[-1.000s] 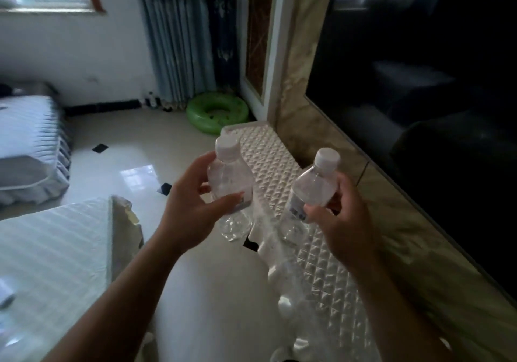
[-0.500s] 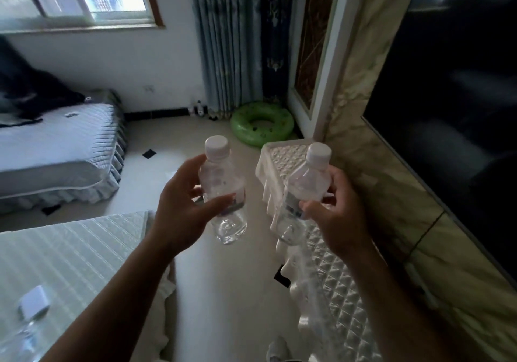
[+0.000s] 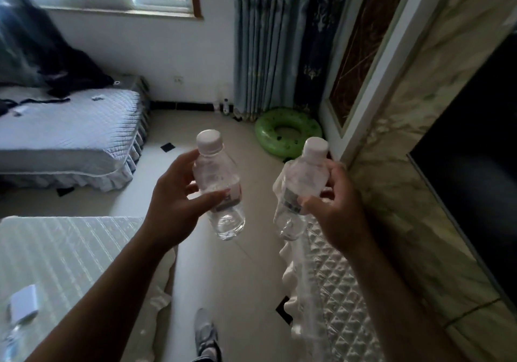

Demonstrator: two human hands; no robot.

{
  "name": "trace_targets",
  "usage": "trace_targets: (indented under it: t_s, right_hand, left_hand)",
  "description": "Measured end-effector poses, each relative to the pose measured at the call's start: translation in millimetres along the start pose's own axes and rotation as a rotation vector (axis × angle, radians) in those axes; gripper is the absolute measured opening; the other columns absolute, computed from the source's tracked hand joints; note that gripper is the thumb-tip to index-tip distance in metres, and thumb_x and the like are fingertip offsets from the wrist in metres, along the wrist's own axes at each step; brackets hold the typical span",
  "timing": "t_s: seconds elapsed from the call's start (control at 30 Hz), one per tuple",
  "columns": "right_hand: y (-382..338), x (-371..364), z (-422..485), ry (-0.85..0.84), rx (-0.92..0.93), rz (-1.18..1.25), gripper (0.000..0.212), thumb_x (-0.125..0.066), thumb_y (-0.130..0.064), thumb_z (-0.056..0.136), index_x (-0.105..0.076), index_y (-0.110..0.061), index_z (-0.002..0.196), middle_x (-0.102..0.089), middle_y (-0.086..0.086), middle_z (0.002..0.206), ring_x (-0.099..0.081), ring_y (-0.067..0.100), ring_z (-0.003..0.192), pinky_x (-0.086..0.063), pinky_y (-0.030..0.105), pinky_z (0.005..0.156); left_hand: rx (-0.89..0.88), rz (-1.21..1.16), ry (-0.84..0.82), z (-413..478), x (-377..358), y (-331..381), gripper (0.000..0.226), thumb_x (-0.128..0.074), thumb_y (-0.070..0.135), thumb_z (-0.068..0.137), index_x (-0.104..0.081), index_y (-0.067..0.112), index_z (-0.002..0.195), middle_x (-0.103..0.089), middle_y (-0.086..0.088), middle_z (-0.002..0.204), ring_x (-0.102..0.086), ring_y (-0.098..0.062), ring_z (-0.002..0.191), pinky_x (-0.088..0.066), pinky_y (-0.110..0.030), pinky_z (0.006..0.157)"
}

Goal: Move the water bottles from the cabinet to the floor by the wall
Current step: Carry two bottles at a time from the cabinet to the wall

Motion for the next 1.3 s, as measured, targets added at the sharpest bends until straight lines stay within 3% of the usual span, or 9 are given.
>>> trace_targets:
  t_s: [0.4,0.57,0.8,0.9,1.1,1.17,1.3]
  right_hand:
    - [-18,-89,132,0.065,-0.009,-0.051,0.066,-0.061,-0.044,0.059,-0.053,-0.032,0.123,-0.065,-0.015,0.104,-0.062,0.005,0.093,-0.057,0.04,0.082]
    - [-27,-115,174,0.082,-0.012,-0.058,0.063,-0.063,-0.037,0.062,-0.053,-0.03,0.124,-0.065,-0.017,0.102,-0.061,0.0,0.091,-0.056,0.034,0.081]
    - [-24,-141,246,0.082,-0.003,-0.063,0.059,-0.066,-0.03,0.064,-0.055,-0.027,0.122,-0.067,-0.012,0.101,-0.063,0.004,0.089,-0.055,0.031,0.078]
    - [-16,-157,286,0.062,-0.014,-0.06,0.057,-0.066,-0.029,0.063,-0.056,-0.032,0.119,-0.067,-0.015,0.099,-0.063,0.001,0.088,-0.053,0.026,0.076]
    - [2,-182,385,0.037,-0.003,-0.033,0.064,-0.066,-0.034,0.061,-0.056,-0.03,0.124,-0.067,-0.015,0.099,-0.064,0.003,0.089,-0.056,0.035,0.082]
    - [12,-189,447,0.016,-0.011,-0.034,0.066,-0.066,-0.037,0.06,-0.055,-0.03,0.125,-0.067,-0.014,0.101,-0.064,0.003,0.09,-0.056,0.037,0.083]
    - [12,-195,488,-0.005,0.008,-0.021,0.064,-0.067,-0.035,0.061,-0.055,-0.032,0.124,-0.067,-0.014,0.101,-0.064,0.004,0.088,-0.056,0.037,0.08]
  left_hand:
    - [0.007,-0.103,-0.067,157,62,-69,0.074,-0.085,0.029,0.056,-0.058,0.033,0.125,-0.068,-0.01,0.117,-0.066,-0.033,0.108,-0.049,-0.059,0.095]
    - [0.0,-0.113,-0.09,209,82,-86,0.073,-0.085,0.027,0.055,-0.06,0.037,0.123,-0.069,-0.008,0.116,-0.066,-0.032,0.108,-0.049,-0.058,0.096]
    - [0.044,-0.155,-0.098,275,97,-117,0.078,-0.084,0.025,0.057,-0.057,0.02,0.13,-0.067,-0.013,0.117,-0.066,-0.034,0.108,-0.049,-0.06,0.096]
    - [0.043,-0.144,-0.085,308,101,-131,0.075,-0.084,0.026,0.057,-0.058,0.023,0.127,-0.068,-0.012,0.116,-0.066,-0.034,0.108,-0.049,-0.06,0.095]
    - [0.056,-0.143,-0.068,395,102,-160,0.074,-0.084,0.024,0.058,-0.059,0.024,0.127,-0.068,-0.012,0.117,-0.066,-0.033,0.109,-0.049,-0.061,0.095]
    - [0.053,-0.132,-0.03,448,103,-176,0.075,-0.084,0.025,0.057,-0.058,0.023,0.127,-0.068,-0.011,0.117,-0.066,-0.032,0.109,-0.05,-0.059,0.095]
    - [0.018,-0.087,-0.047,482,98,-178,0.075,-0.085,0.026,0.057,-0.058,0.024,0.127,-0.069,-0.008,0.116,-0.067,-0.028,0.107,-0.053,-0.051,0.093]
Point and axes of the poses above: each hand's wrist, its own z-axis towards the middle knuckle, its own x-axis out of the back of the hand, y = z × x, the point moved 10 cm from there along z, towards the middle knuckle
